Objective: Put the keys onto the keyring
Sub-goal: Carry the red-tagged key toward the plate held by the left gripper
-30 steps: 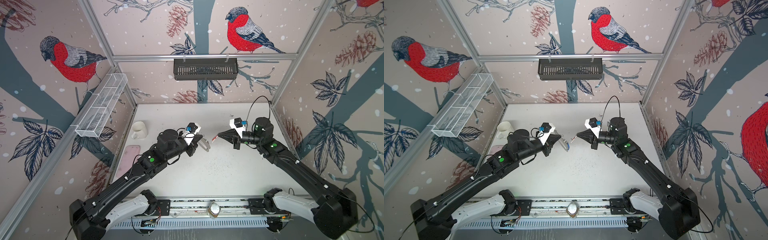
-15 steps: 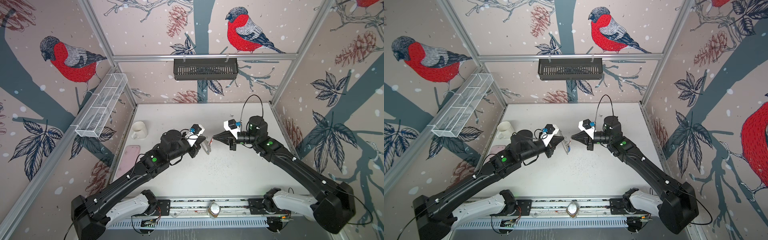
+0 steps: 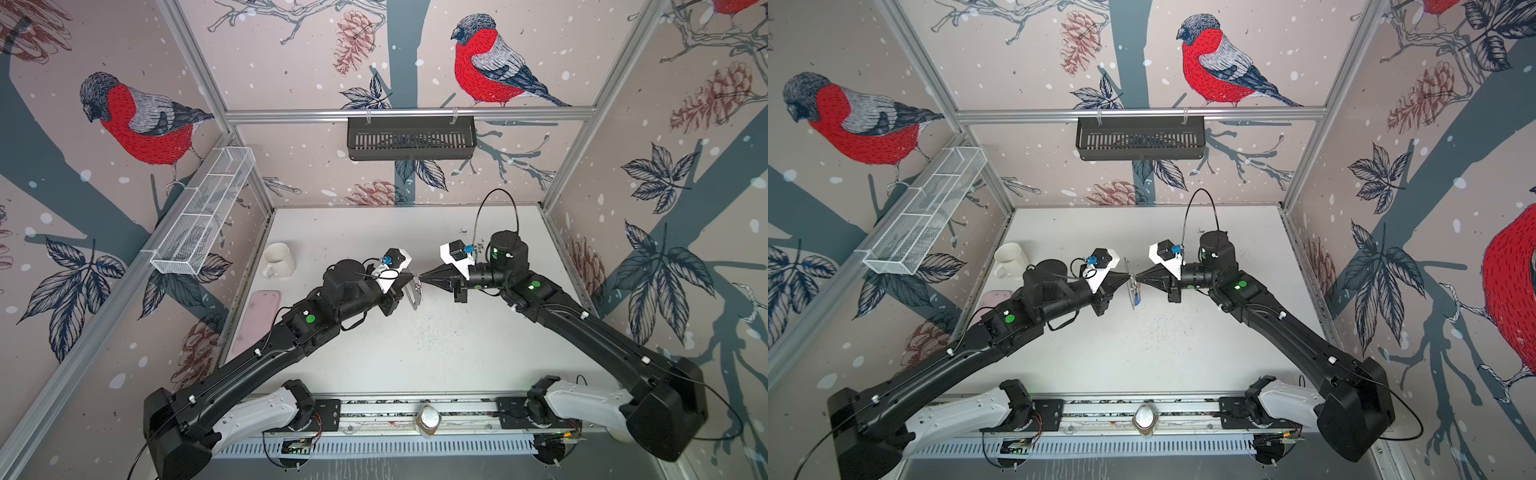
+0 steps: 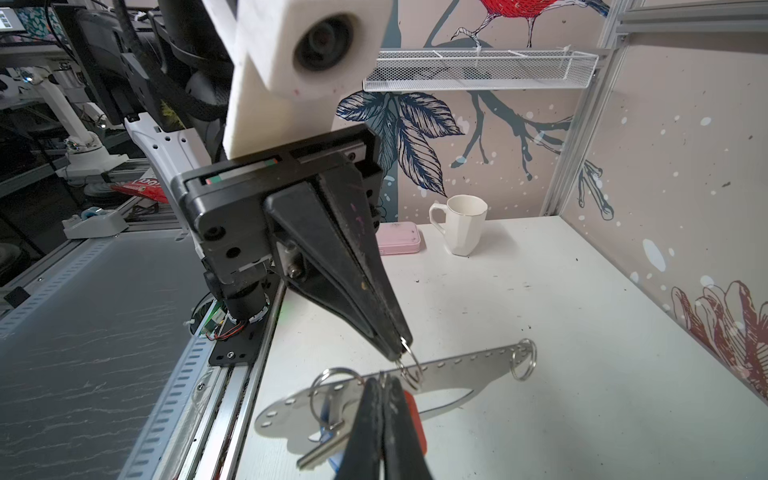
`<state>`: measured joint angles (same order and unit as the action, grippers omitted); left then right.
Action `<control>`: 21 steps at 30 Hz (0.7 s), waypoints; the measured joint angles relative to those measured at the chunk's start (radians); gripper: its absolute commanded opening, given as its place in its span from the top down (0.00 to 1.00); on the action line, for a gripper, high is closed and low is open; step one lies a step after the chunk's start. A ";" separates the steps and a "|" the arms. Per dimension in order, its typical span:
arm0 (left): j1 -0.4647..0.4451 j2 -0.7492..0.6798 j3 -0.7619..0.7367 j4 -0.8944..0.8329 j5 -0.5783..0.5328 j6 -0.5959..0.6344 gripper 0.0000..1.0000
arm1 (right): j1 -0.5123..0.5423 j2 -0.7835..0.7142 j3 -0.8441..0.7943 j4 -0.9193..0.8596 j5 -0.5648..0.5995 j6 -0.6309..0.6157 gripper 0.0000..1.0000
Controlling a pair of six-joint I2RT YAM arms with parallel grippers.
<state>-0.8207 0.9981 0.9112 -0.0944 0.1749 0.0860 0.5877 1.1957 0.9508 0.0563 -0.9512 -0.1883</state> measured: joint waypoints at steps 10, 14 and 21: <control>-0.006 -0.003 0.000 0.000 0.000 0.014 1.00 | 0.002 0.006 0.007 -0.003 0.022 0.002 1.00; -0.008 -0.003 0.000 -0.001 0.000 0.019 1.00 | 0.002 0.006 0.010 -0.003 0.037 0.002 1.00; -0.010 -0.015 -0.002 0.000 0.001 0.023 1.00 | 0.002 0.006 0.012 -0.003 0.042 0.006 1.00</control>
<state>-0.8310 0.9833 0.9092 -0.0948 0.1761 0.1093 0.5900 1.2018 0.9630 0.0536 -0.9089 -0.1825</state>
